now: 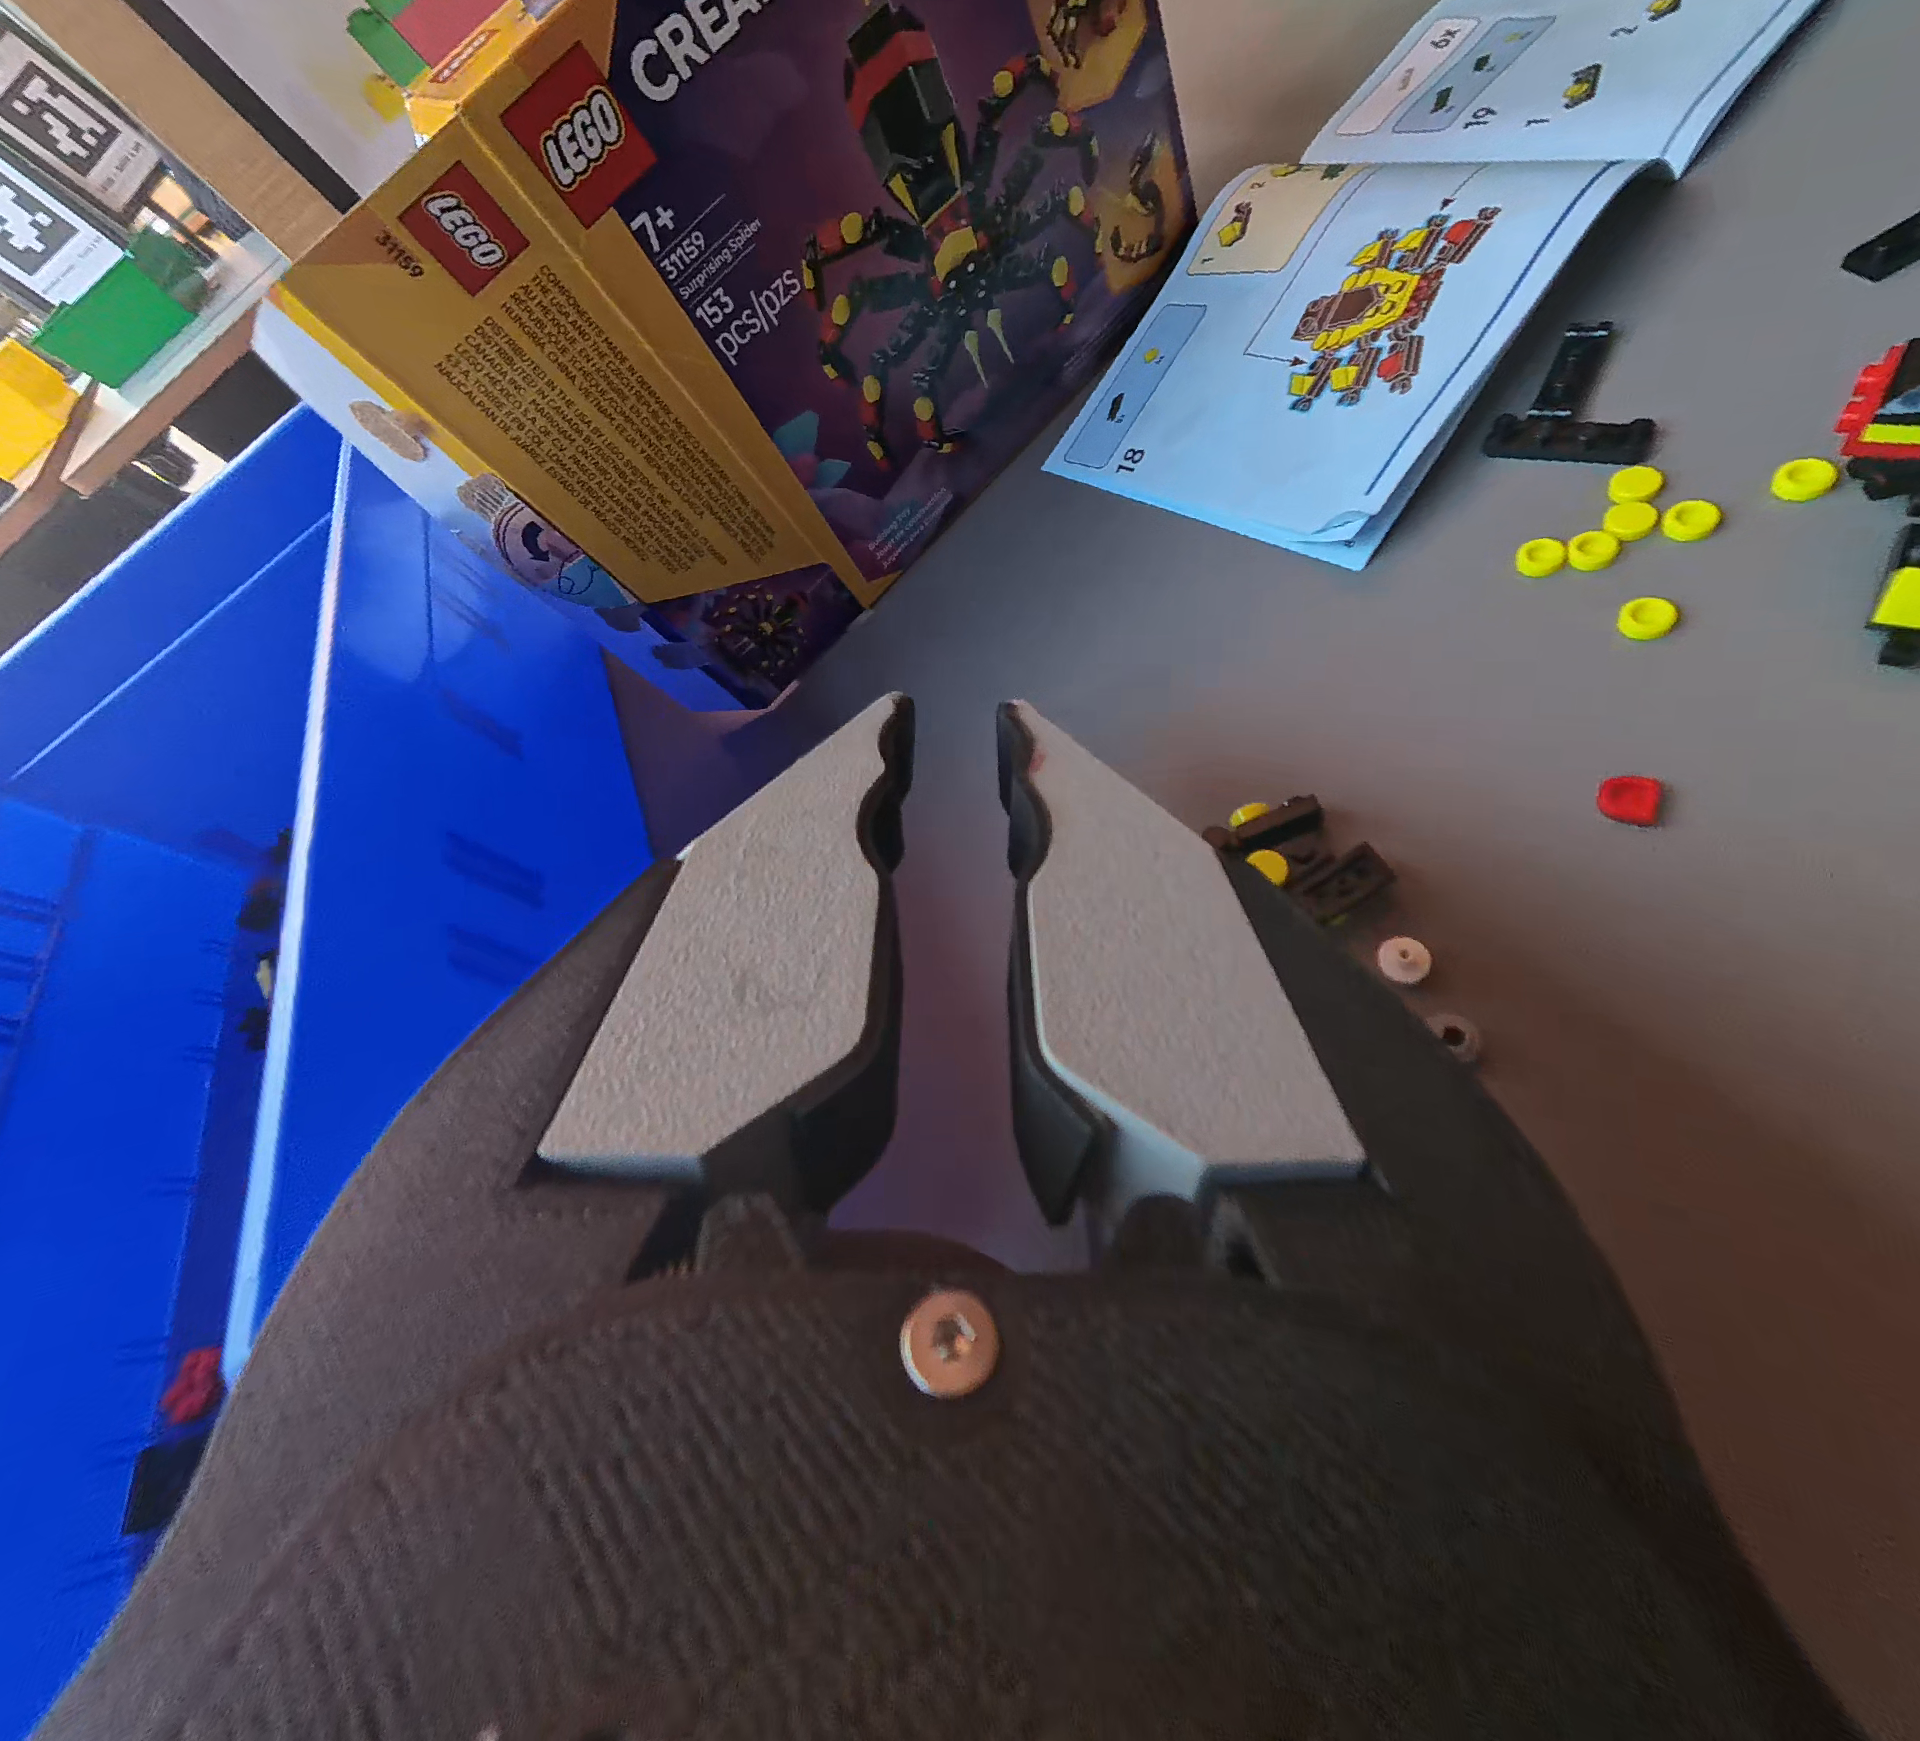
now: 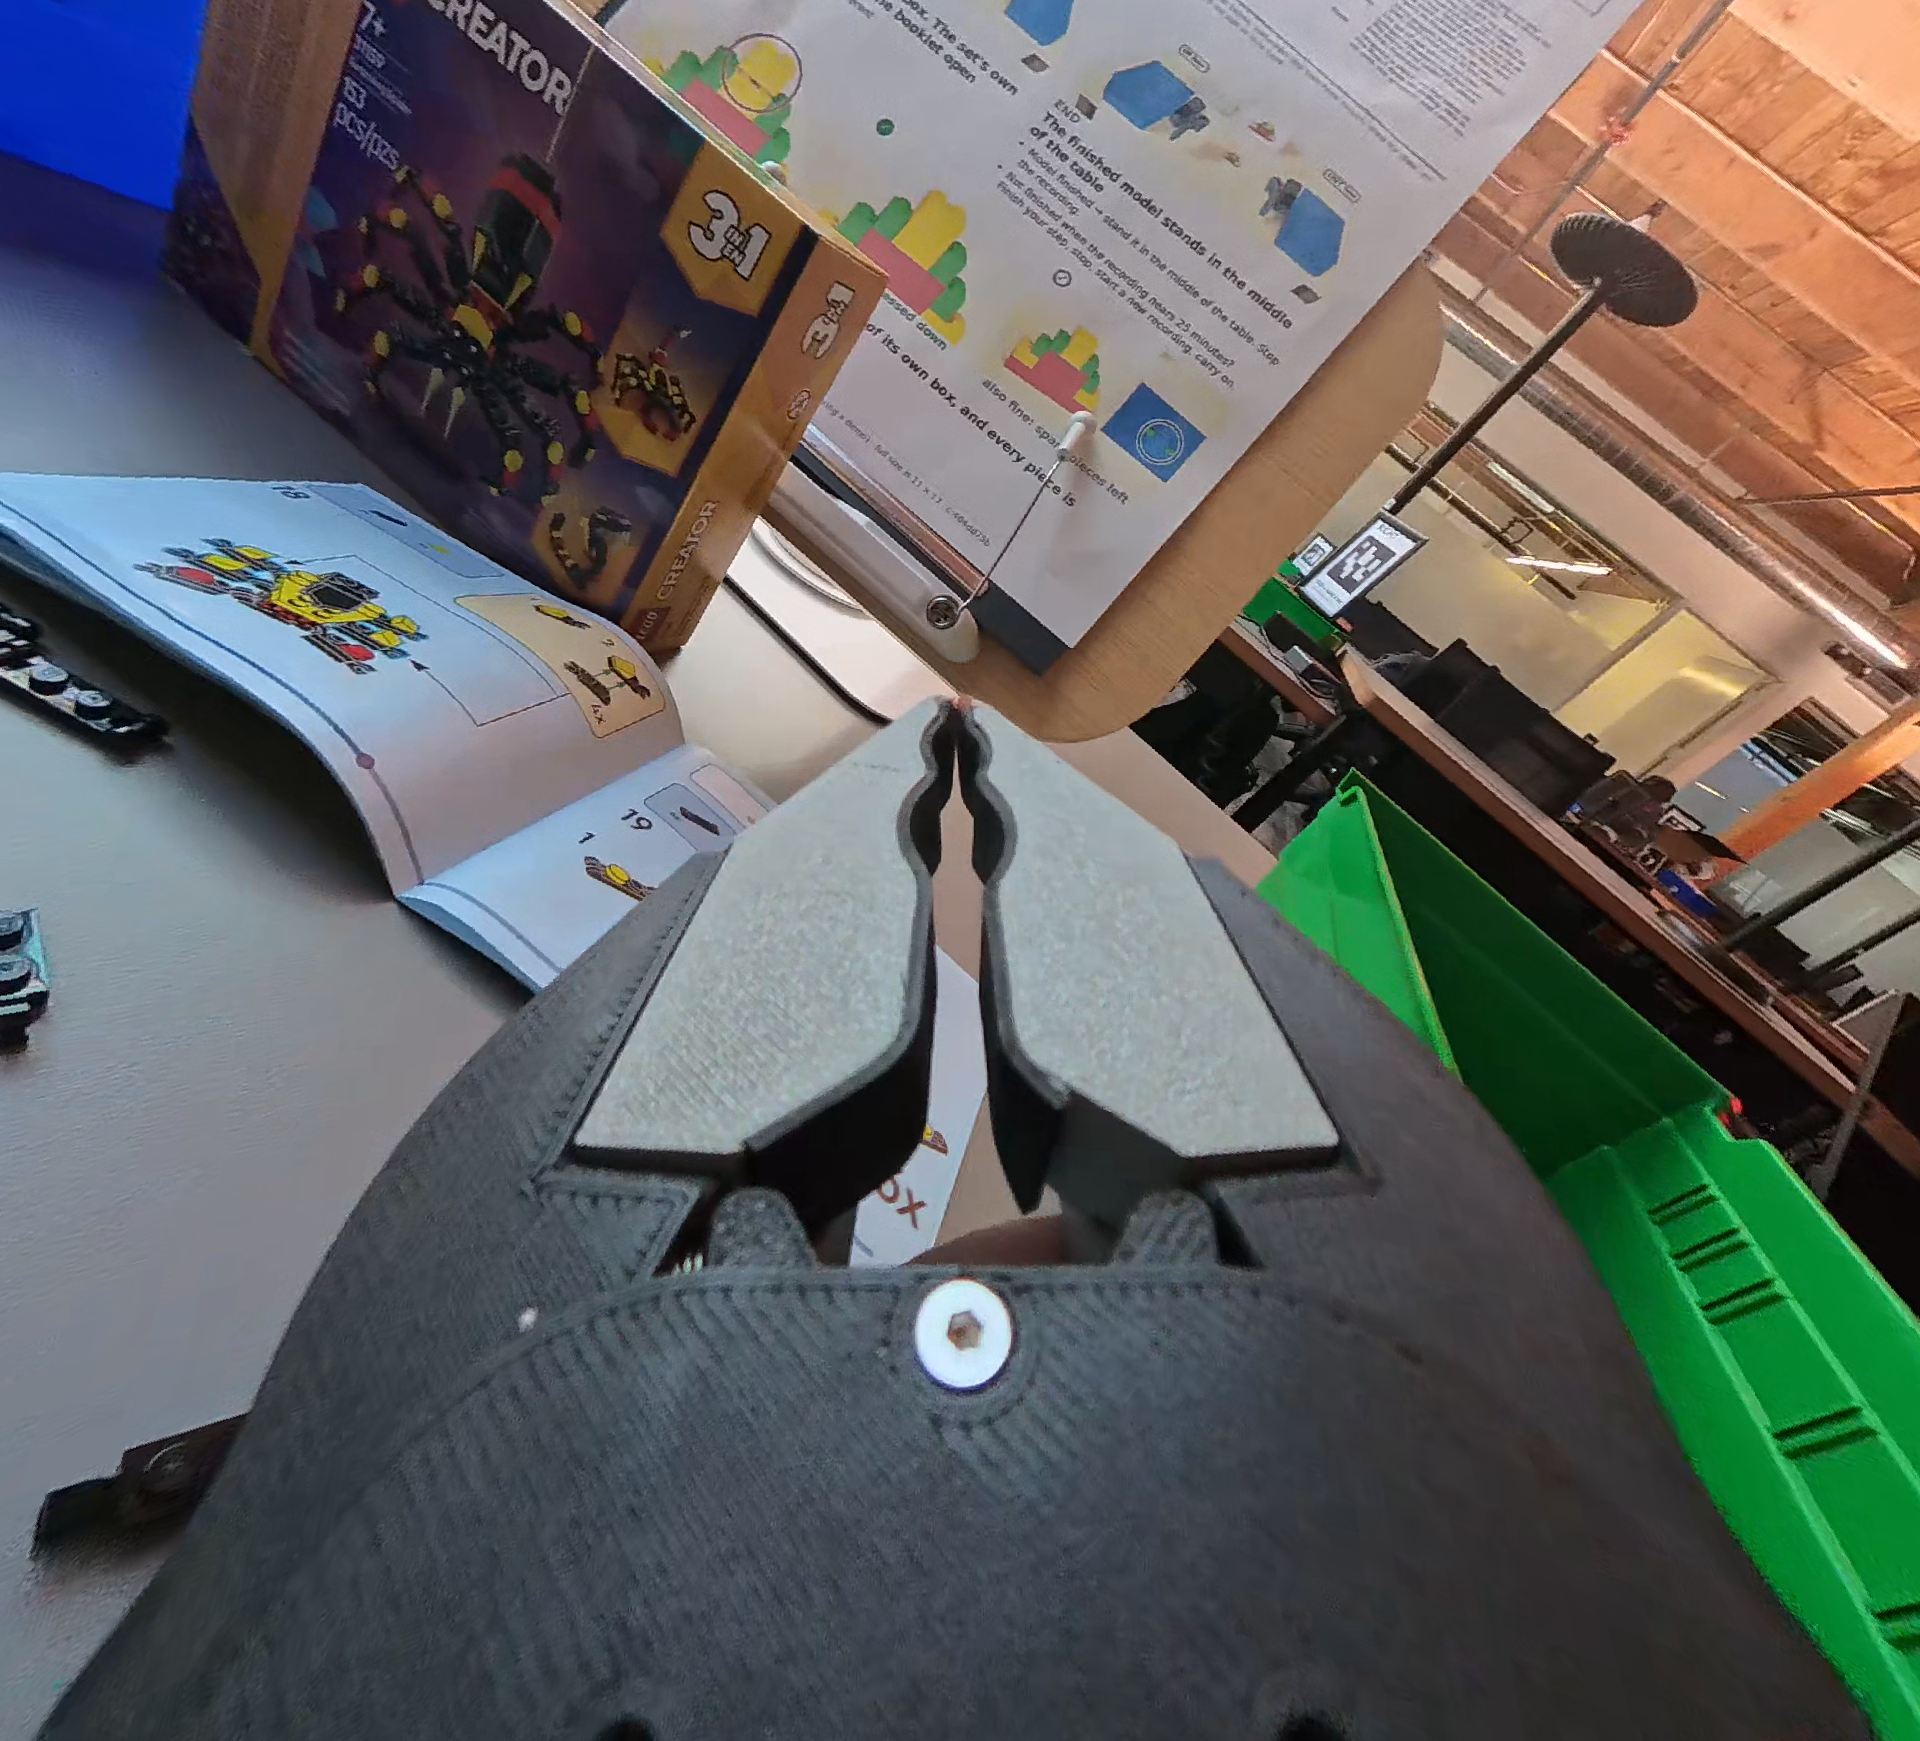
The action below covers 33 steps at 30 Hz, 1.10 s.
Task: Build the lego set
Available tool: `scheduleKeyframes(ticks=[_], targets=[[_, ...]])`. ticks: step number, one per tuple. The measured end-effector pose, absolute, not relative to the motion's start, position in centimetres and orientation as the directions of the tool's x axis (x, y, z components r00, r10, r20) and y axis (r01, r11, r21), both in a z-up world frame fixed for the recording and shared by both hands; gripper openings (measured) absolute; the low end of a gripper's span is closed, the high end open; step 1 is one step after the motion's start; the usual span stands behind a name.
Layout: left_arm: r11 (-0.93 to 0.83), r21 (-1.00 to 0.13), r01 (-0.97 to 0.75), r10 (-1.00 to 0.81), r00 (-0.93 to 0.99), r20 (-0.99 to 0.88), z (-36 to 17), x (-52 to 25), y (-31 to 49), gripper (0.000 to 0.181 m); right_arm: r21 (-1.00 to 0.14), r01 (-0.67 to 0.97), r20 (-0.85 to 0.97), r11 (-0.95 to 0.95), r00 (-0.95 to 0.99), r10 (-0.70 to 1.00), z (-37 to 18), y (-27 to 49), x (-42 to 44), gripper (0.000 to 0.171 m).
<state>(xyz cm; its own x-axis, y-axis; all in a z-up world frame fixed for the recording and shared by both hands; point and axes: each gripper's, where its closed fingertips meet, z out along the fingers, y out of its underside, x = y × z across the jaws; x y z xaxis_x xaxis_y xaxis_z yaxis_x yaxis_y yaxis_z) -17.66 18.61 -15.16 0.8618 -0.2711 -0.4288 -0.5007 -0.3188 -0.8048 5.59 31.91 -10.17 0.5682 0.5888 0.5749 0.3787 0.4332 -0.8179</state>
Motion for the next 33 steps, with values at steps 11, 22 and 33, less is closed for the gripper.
scheduleKeyframes(ticks=[11, 22, 33], targets=[[-0.375, -0.840, -0.392, -0.419, 0.880, -0.223, -15.1, -16.8, 17.1, 0.020, -0.816, 0.375, 0.577, 0.439, 0.533, 0.618, -10.5, 31.9, 4.9, 0.000], [-0.446, -0.746, -0.494, -0.485, 0.834, -0.263, -17.9, -16.2, 16.5, 0.027, -0.875, 0.292, 0.485, 0.387, 0.531, 0.695, -10.0, 32.1, 5.2, 0.000], [-0.464, -0.744, -0.481, -0.519, 0.828, -0.211, -18.5, -15.3, 16.0, 0.024, -0.861, 0.297, 0.509, 0.413, 0.506, 0.697, -9.7, 30.6, 4.8, 0.000]])
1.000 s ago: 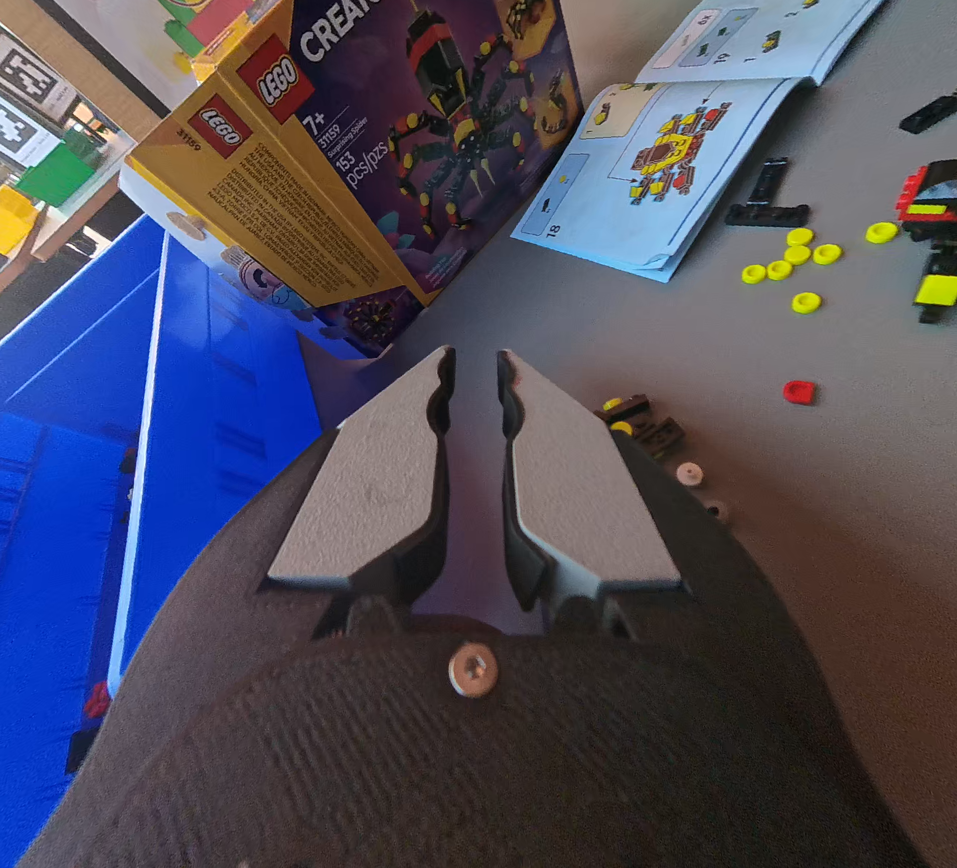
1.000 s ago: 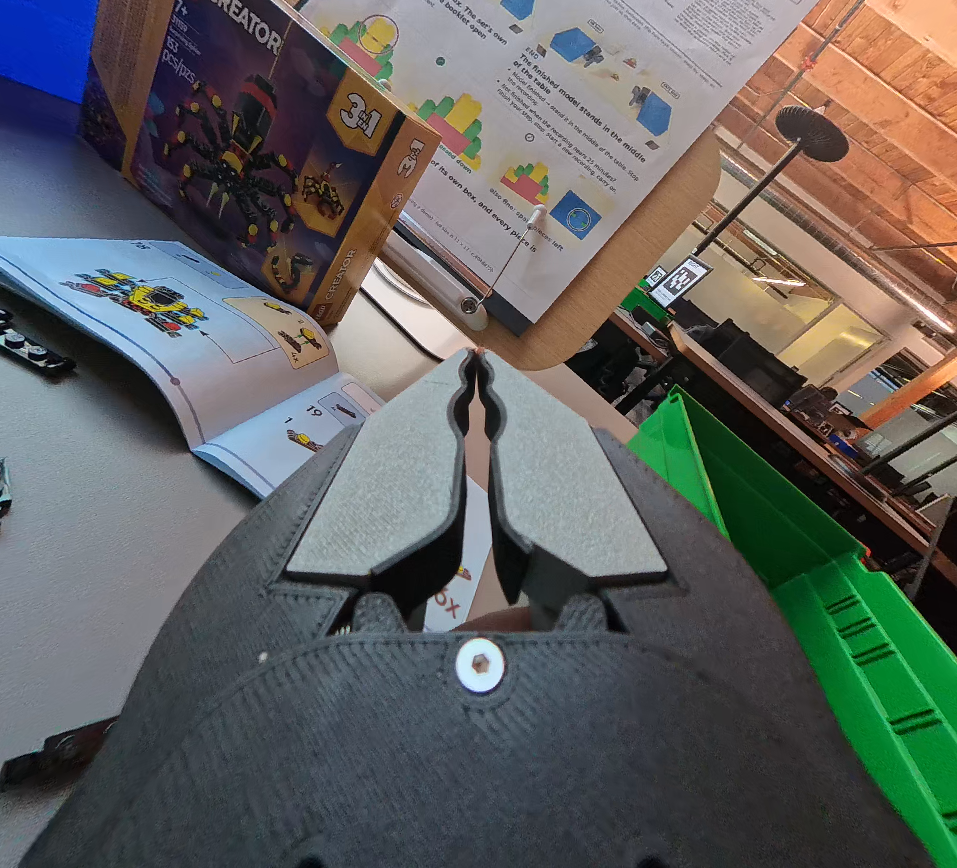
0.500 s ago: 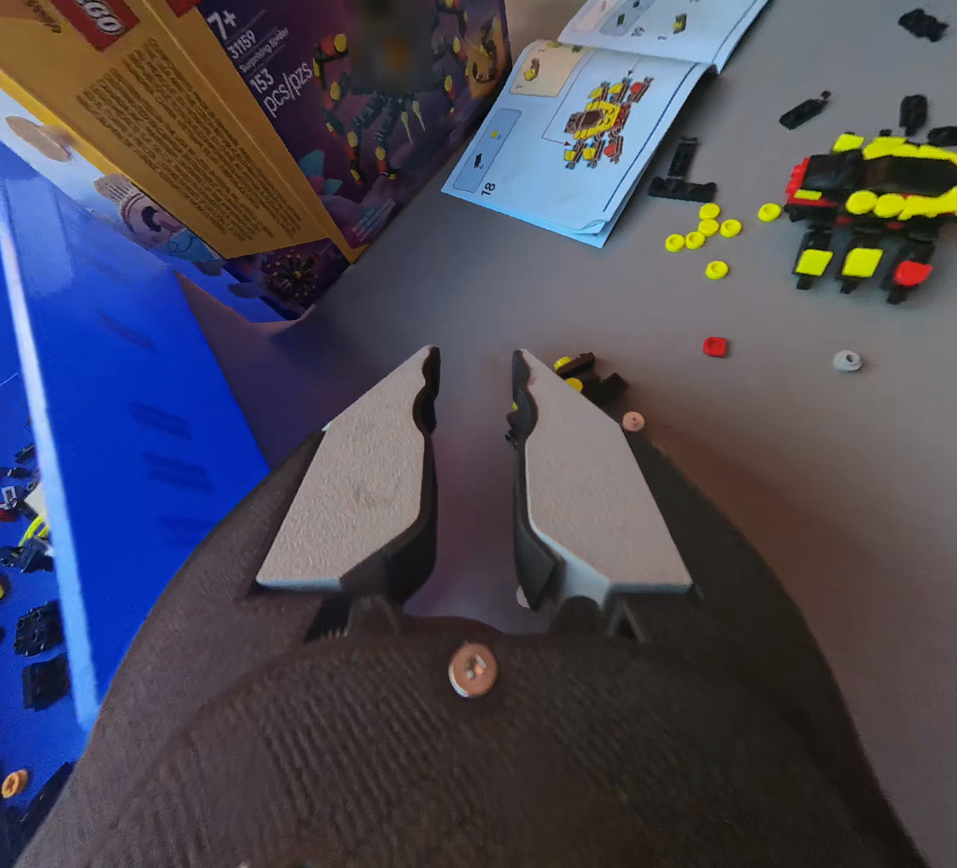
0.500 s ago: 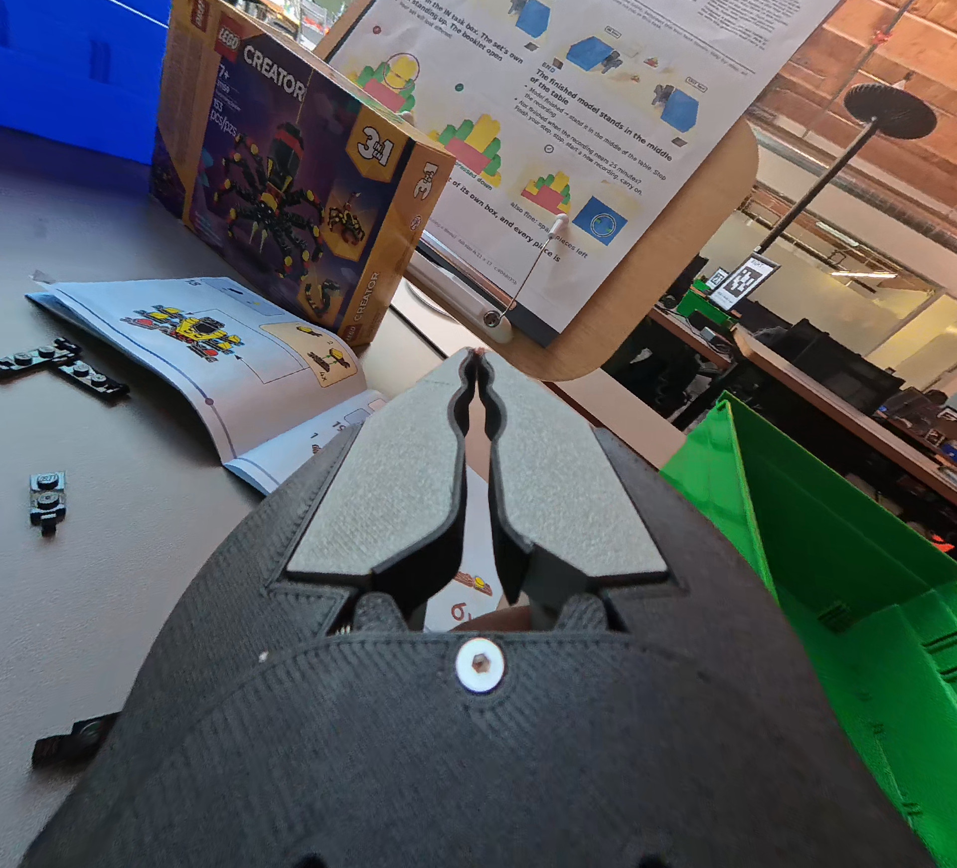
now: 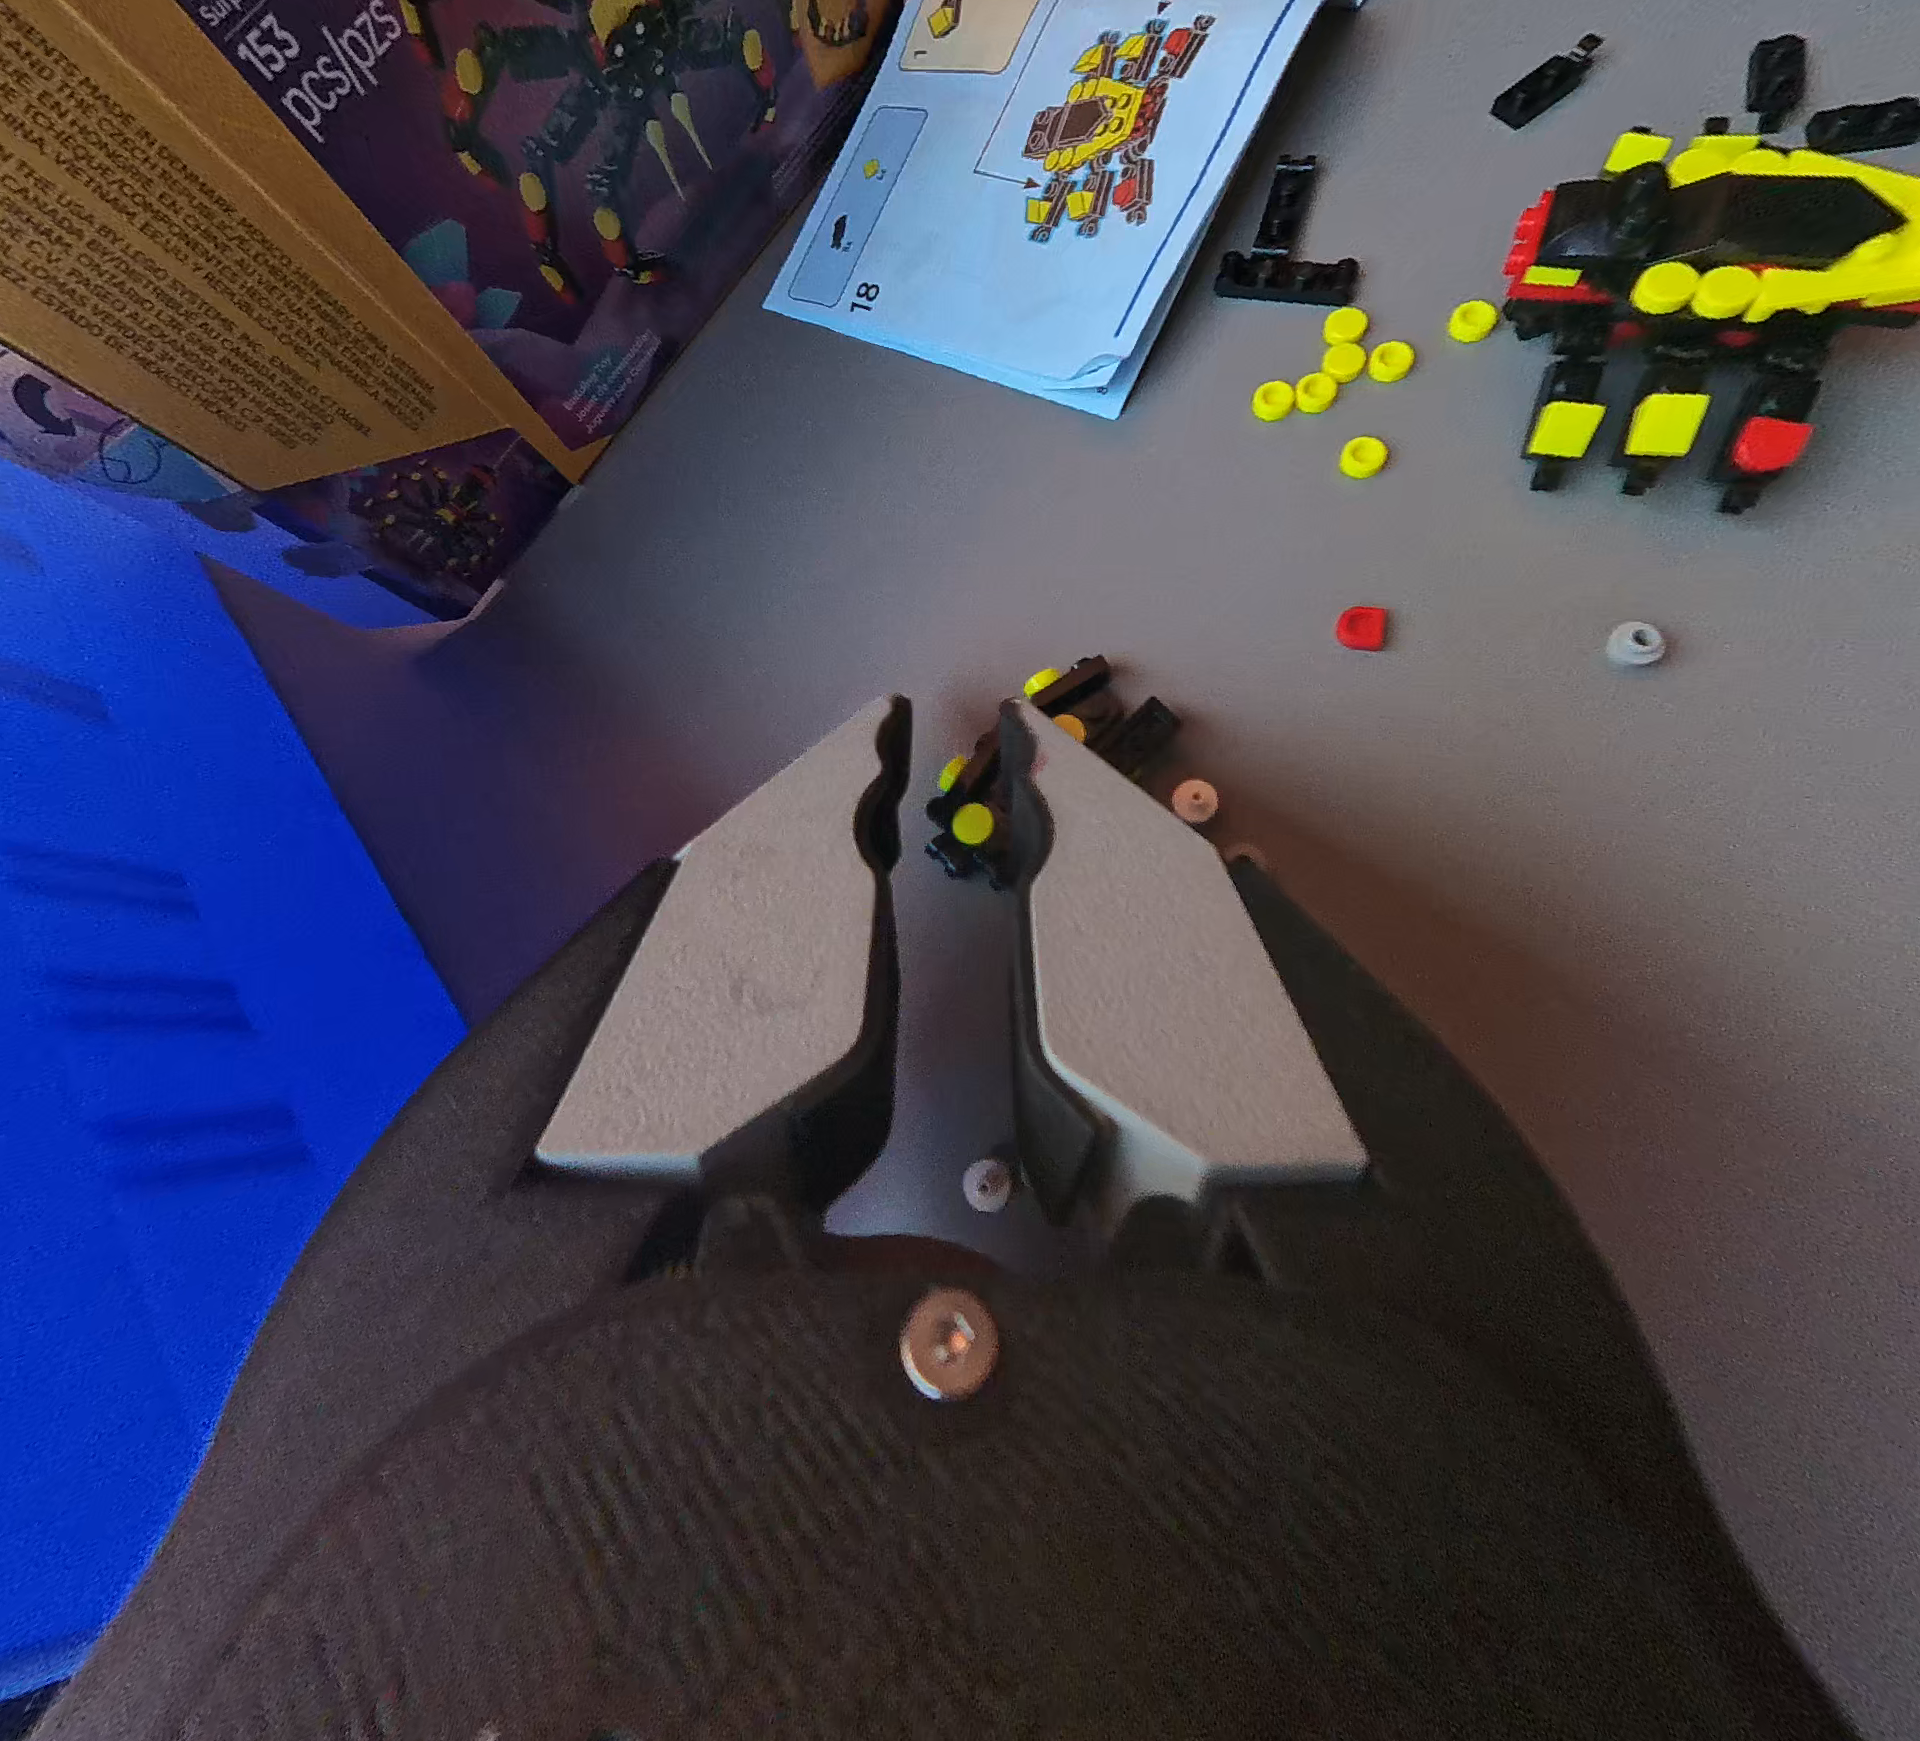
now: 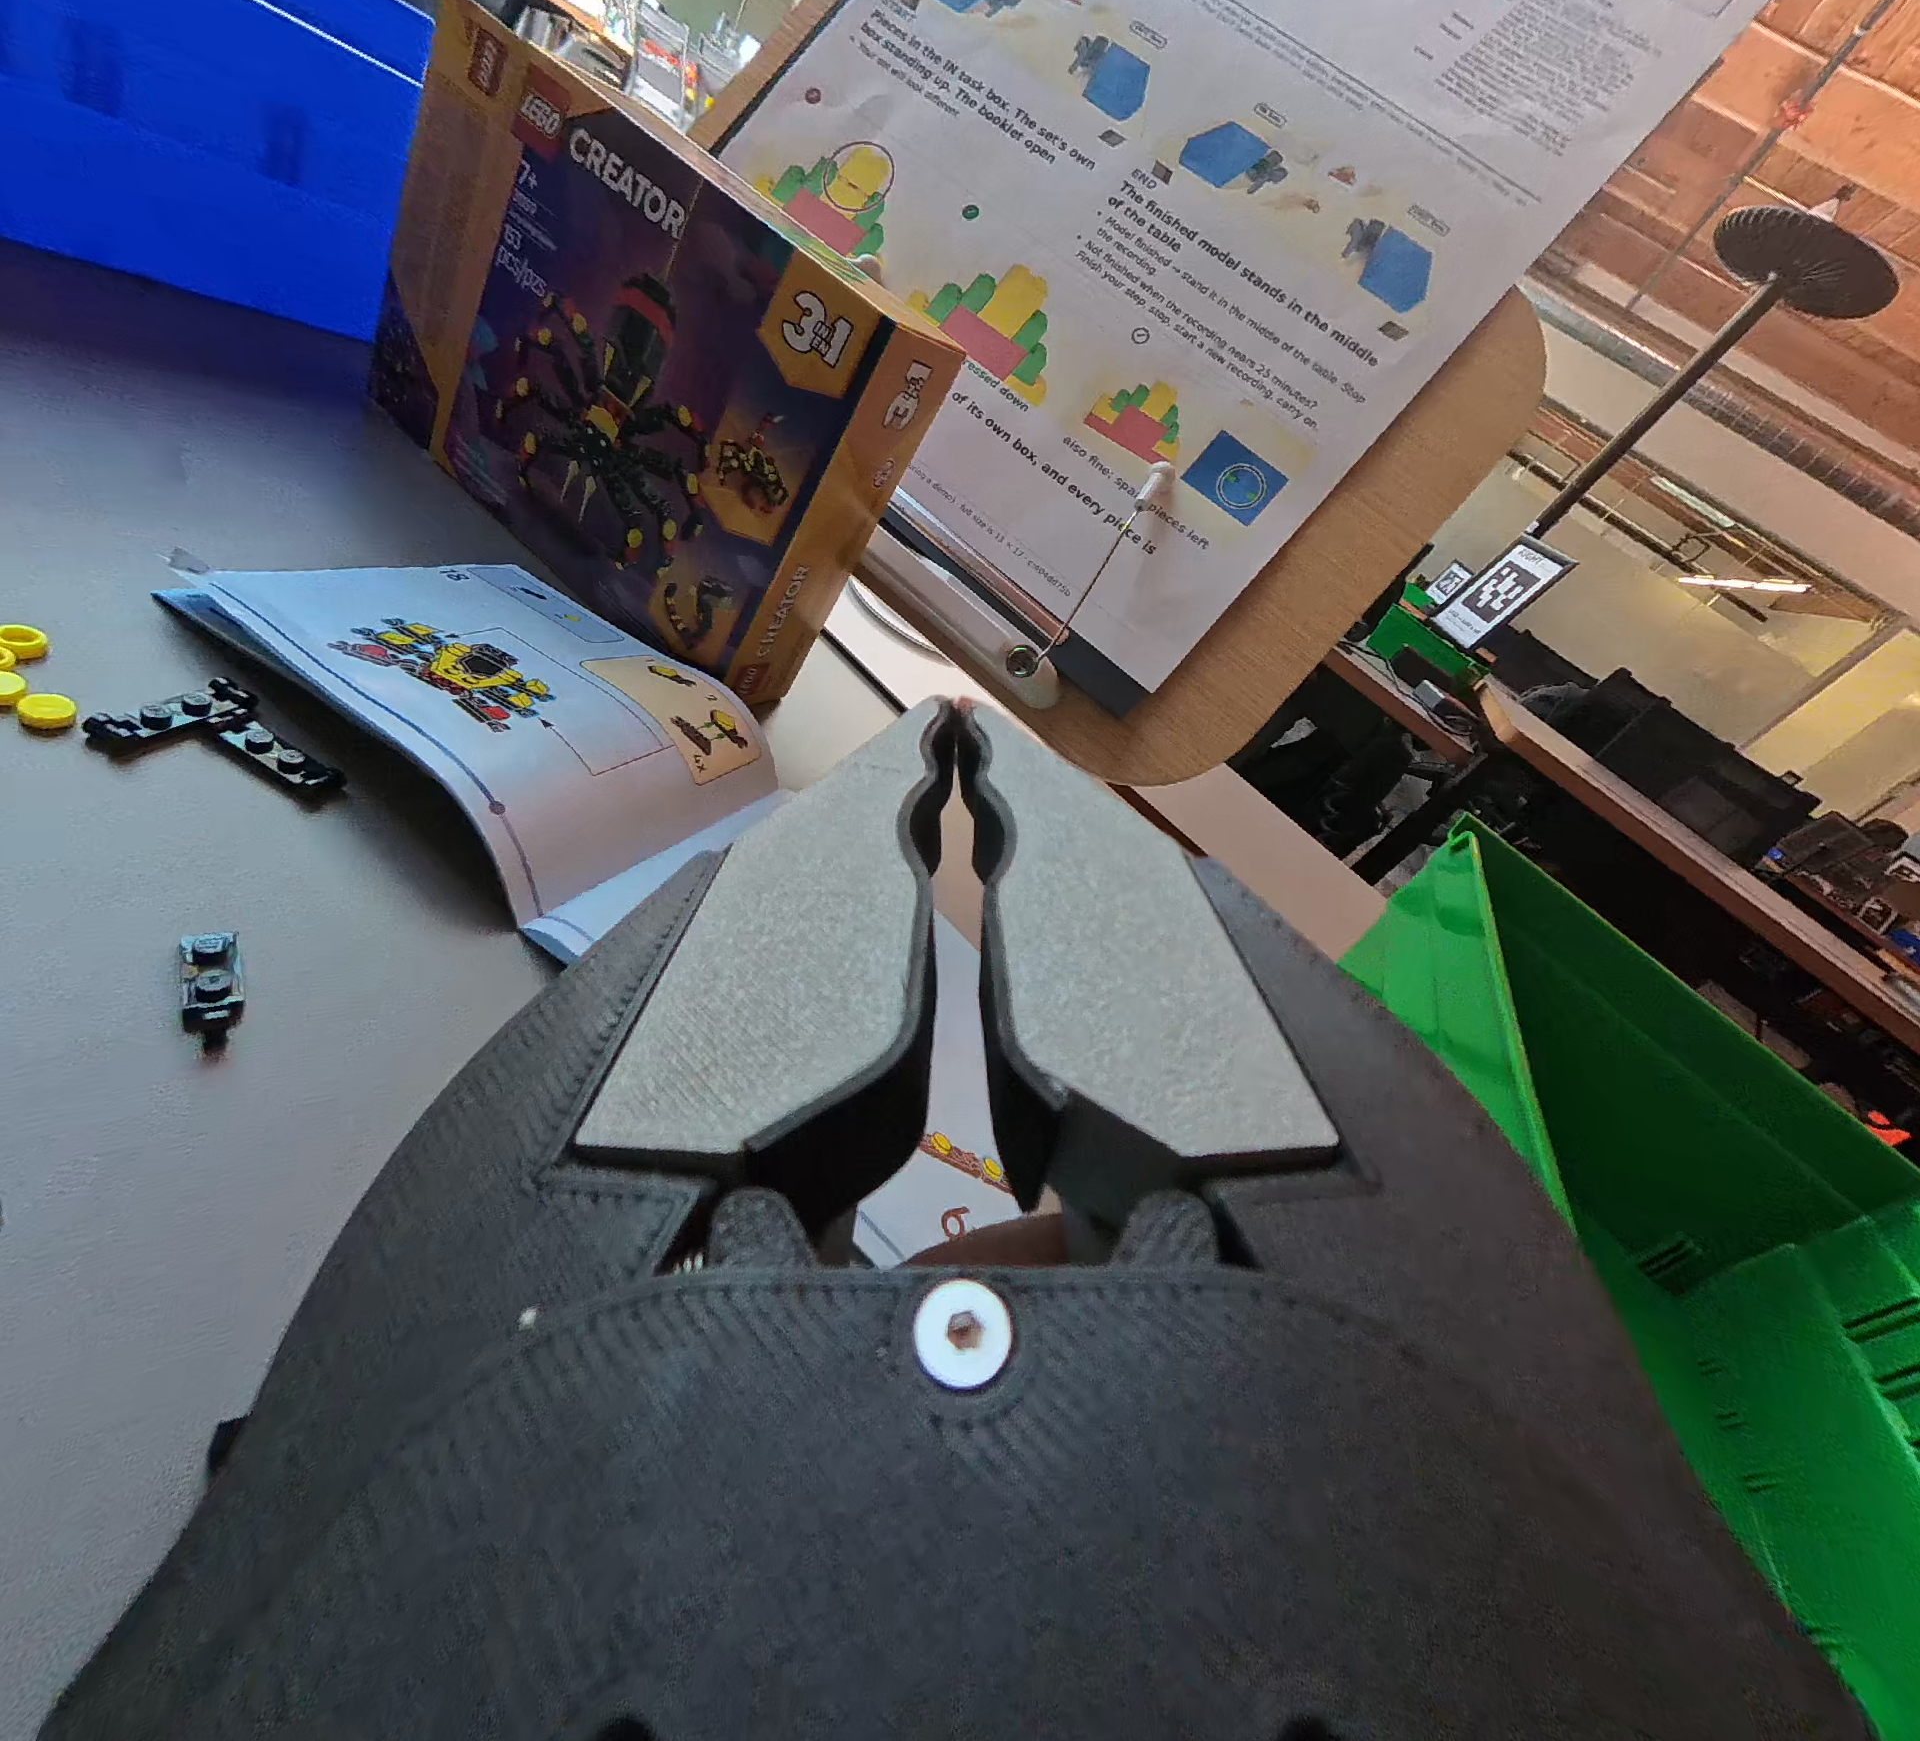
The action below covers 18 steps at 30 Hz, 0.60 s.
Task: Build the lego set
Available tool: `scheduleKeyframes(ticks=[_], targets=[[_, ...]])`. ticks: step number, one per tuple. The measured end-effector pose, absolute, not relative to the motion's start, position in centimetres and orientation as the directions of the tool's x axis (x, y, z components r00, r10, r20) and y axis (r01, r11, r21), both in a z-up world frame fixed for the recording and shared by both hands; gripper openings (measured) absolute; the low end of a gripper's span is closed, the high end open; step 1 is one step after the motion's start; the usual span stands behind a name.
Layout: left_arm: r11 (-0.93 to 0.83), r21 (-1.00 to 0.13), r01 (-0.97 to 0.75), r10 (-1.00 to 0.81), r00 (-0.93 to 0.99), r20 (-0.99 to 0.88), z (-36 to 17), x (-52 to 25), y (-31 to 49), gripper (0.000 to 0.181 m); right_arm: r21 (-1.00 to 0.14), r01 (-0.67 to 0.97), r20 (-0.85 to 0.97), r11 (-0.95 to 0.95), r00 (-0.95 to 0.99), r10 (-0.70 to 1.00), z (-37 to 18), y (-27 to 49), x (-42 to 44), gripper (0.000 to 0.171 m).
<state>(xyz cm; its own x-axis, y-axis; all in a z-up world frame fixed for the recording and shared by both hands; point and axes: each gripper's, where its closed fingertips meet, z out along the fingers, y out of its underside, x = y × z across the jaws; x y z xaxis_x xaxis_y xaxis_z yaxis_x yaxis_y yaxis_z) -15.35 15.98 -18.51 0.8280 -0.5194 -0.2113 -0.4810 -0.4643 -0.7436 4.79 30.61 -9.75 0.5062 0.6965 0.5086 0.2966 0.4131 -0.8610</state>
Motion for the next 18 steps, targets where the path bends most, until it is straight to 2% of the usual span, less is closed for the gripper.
scheduleKeyframes(ticks=[9, 18], targets=[[-0.520, -0.723, -0.455, -0.535, 0.833, -0.140, -19.3, -15.4, 15.5, 0.029, -0.841, 0.298, 0.540, 0.452, 0.517, 0.664, -8.8, 29.8, 5.3, 0.000], [-0.490, -0.711, -0.504, -0.551, 0.811, -0.195, -19.4, -14.9, 15.3, 0.011, -0.833, 0.303, 0.553, 0.462, 0.473, 0.686, -9.4, 29.1, 4.1, 0.000]])
